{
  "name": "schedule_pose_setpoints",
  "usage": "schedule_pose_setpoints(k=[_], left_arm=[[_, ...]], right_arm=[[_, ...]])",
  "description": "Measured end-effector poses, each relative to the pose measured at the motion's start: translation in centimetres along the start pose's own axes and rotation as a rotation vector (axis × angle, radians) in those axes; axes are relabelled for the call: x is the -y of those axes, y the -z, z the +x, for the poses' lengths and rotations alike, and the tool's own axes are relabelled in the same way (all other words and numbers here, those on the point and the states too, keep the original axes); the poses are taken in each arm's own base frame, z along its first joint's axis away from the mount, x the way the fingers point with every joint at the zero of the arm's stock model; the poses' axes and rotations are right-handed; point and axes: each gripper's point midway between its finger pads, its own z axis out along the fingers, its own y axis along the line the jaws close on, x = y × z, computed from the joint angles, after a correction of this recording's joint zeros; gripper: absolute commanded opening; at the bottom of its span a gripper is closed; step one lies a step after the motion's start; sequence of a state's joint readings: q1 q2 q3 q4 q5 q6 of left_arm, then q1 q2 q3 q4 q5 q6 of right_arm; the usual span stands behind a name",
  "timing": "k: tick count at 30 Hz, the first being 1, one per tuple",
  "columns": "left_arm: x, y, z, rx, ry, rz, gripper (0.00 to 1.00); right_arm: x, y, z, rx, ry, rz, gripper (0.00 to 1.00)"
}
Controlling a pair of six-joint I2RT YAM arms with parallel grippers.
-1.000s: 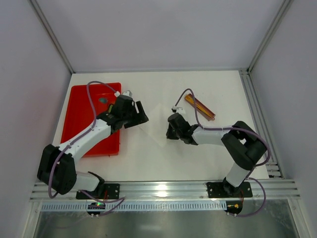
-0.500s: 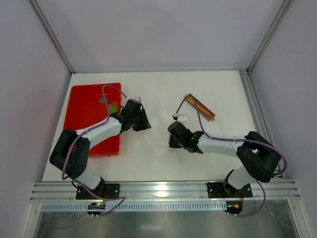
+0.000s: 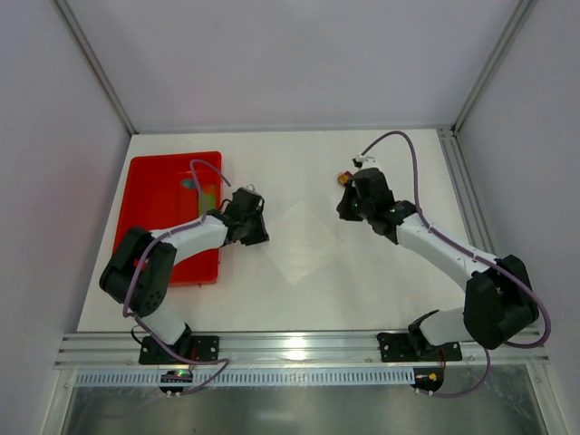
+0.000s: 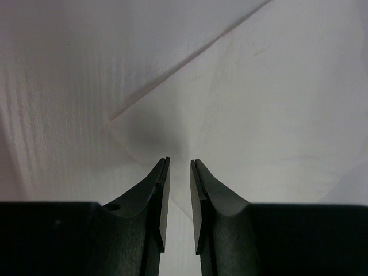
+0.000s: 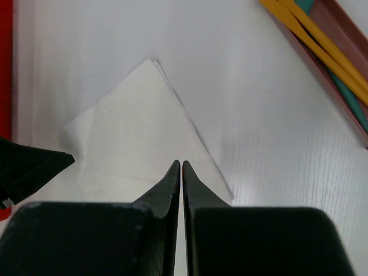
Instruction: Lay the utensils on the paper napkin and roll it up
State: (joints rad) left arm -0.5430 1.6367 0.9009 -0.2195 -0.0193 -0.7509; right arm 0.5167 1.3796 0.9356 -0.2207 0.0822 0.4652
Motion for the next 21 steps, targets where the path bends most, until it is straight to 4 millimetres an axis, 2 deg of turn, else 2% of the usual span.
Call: schedule_pose_setpoints(k=[3, 7, 9, 16, 21], left_arm=[[-0.4, -0.2, -0.2, 0.012, -0.003, -0.019, 0.25], [-0.7, -0.3, -0.3, 0.020, -0.004, -0.037, 0.23], [-0.9, -0.4, -0.1, 0.015, -0.003, -0.042, 0.22], [-1.5, -0.2, 1.3, 0.003, 0.017, -0.041, 0.22], [-1.0, 0.9, 3.6, -0.024, 0.002, -0.032, 0.22]], right_arm=[[0.9, 0.1, -1.0, 0.006, -0.008, 0.010, 0.04], [0.5, 0.0, 0.2, -0.041, -0.009, -0.019, 0.04], [0.6, -0.3, 1.5, -0.072, -0.015, -0.028, 0.04], [3.0, -0.6, 8.5, -0.236, -0.059, 0.006, 0.04], [4.1, -0.3, 11.0, -0.290, -0.081, 0.032, 0.04]])
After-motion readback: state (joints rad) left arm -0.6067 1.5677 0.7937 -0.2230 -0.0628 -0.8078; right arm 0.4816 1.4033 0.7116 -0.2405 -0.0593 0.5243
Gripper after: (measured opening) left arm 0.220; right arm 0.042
